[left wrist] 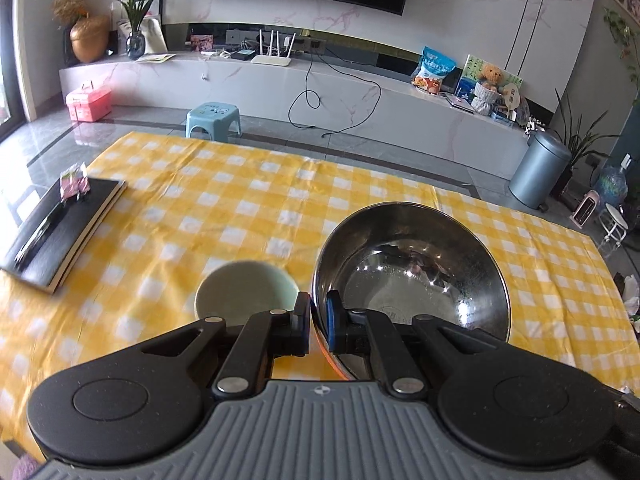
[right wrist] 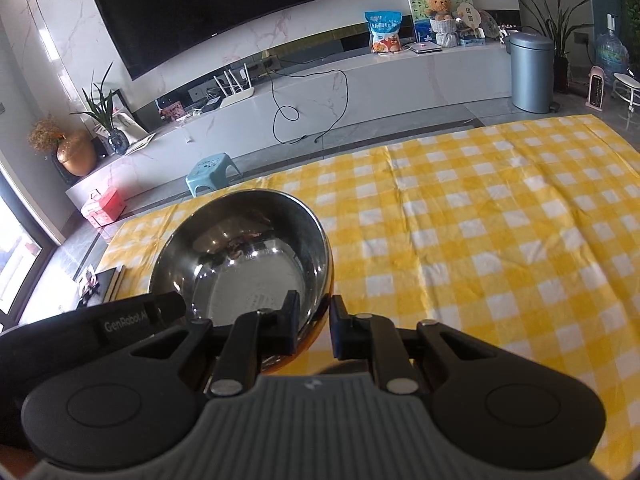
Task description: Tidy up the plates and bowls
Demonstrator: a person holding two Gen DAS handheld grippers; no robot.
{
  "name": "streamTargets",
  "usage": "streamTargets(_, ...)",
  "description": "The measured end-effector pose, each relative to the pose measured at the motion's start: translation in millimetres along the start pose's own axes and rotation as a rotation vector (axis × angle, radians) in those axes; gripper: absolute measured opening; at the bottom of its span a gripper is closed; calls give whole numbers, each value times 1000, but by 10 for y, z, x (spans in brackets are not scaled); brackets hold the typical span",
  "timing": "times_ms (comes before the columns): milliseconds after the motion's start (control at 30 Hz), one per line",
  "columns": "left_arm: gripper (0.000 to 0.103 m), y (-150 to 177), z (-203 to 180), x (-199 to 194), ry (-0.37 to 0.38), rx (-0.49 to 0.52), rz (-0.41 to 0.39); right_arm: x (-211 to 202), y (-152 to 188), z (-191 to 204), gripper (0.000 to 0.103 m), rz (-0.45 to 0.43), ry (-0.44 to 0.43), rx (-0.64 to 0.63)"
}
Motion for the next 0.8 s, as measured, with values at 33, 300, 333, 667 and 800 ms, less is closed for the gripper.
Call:
streamTargets(33, 8, 39, 12, -43, 1, -4, 2, -63, 50, 0, 13, 0, -1, 2)
streamTargets(300, 9, 332, -12, -428, 25, 0, -14, -564, 319, -72, 13, -22, -12, 2)
streamTargets(333, 9, 348, -27, -465, 29, 5, -16, -617, 334, -89, 13, -27, -13, 3)
streamTargets(667, 11, 656, -175, -629, 71, 31, 13, -939, 485, -269, 10, -55, 13, 17)
streamTargets(800, 11, 773, -214, -562, 76, 34, 49, -915, 562, -358, 9, -43, 46, 14)
Point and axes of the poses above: each gripper's, at about its wrist camera, not at the fingertips, and x roughly the way its jaws point, z to its left, y to its underside, the point moved 9 cm from there along x, roughly the way its jaws point, and after that the axes turned 1 degree about x, right-handed, at the moved point
